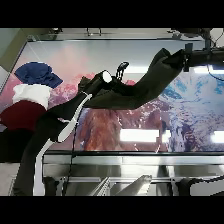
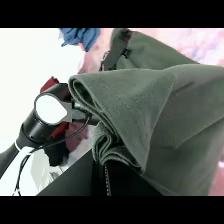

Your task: Fold the shirts.

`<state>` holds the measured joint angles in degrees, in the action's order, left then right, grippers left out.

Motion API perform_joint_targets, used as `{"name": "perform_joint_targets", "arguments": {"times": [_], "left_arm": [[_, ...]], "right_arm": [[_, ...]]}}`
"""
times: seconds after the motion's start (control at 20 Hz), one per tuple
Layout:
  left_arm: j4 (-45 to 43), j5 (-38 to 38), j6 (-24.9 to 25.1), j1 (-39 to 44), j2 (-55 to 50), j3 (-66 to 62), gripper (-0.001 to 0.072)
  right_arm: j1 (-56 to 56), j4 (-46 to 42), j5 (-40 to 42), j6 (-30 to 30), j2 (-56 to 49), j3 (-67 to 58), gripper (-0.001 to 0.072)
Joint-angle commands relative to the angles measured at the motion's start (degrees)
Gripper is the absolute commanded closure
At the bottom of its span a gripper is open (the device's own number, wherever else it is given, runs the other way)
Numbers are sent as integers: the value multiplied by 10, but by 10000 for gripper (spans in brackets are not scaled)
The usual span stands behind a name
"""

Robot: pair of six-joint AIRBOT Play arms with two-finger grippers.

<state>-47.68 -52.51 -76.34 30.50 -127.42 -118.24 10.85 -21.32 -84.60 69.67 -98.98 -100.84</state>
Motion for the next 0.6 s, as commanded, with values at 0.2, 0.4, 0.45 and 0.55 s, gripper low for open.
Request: {"name": "perform_joint_targets", "arguments": {"times": [0.2,0.4,0.45,0.55], "left_arm": [[22,-239,14,-157,182,-1,702],[24,-271,14,-333,306,46,702],[24,-268,14,-373,331,63,702],[24,-271,15,-435,366,99,701]], "right_arm": [[-140,6,130,24,-1,-5,699],[-263,19,283,24,-40,-5,699],[-299,34,329,21,-58,-6,699],[-363,61,412,15,-103,-6,698]]}}
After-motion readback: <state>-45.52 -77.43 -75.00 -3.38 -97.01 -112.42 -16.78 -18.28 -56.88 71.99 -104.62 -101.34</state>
